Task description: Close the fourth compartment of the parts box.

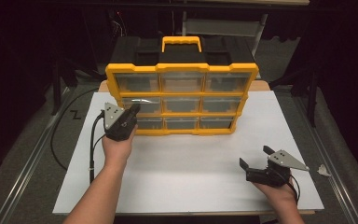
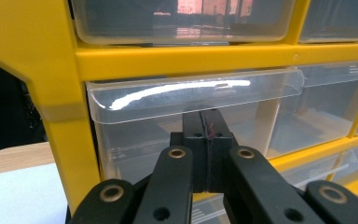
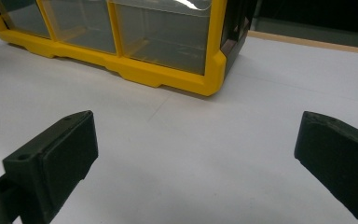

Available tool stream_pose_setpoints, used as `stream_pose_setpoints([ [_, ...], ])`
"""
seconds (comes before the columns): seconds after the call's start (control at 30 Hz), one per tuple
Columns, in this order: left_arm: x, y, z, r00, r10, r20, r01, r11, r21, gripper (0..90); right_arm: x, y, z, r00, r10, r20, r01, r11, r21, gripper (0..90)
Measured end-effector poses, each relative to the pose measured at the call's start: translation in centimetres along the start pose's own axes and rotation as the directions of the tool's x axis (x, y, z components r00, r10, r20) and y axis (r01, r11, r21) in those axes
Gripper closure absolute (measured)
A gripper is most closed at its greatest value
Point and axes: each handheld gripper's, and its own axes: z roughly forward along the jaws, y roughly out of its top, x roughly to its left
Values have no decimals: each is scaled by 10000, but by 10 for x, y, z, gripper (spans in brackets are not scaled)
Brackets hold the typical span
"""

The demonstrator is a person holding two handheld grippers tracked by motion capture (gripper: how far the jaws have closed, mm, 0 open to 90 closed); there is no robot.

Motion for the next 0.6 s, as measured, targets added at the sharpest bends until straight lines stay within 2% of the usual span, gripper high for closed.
stream_pose_setpoints([
  [0.33,2,2,7,10000,29,-91,-29,10000,57,899,0,0,0,10000,5,12,-5,10000,0,6],
  [0.47,2,3,8,9998,161,-97,-160,9998,134,898,0,0,1,10000,3,5,-3,10000,7,7],
  [0.6,2,3,7,9999,103,-75,-101,9998,157,898,0,0,1,10000,15,-1,-15,10000,6,6],
])
